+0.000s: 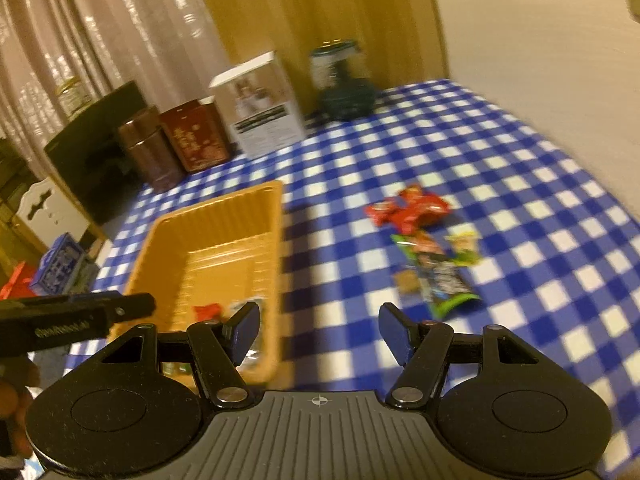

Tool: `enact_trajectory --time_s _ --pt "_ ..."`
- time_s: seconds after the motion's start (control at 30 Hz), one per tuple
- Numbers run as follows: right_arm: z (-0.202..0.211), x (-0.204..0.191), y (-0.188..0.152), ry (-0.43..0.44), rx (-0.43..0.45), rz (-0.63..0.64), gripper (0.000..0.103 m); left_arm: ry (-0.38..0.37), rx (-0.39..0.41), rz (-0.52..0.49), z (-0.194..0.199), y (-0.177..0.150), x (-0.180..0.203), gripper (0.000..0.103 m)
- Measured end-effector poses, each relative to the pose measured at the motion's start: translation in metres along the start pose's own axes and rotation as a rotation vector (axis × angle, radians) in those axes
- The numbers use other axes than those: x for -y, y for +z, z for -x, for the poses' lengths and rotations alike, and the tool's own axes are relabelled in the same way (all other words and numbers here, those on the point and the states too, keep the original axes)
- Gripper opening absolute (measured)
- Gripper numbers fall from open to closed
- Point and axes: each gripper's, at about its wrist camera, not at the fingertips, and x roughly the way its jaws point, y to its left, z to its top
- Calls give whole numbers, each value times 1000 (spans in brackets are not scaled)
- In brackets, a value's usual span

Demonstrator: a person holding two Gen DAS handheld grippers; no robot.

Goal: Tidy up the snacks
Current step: 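Lower the red packet into the tray and open the right tool, then move the left tool to the snack pile while the right tool moves there too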

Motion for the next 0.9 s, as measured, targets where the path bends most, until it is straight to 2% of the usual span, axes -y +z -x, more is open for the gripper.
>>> enact_trajectory --time_s 0.47,0.7,0.9 --pt "46 71 -2 -100 50 -64 66 -77 13 -73 -4 14 74 49" --pt "40 89 5 -107 56 -58 66 -98 11 -118 -27 21 106 49" --pt "16 101 12 -97 37 -31 66 -121 -9 -140 -56 21 122 49"
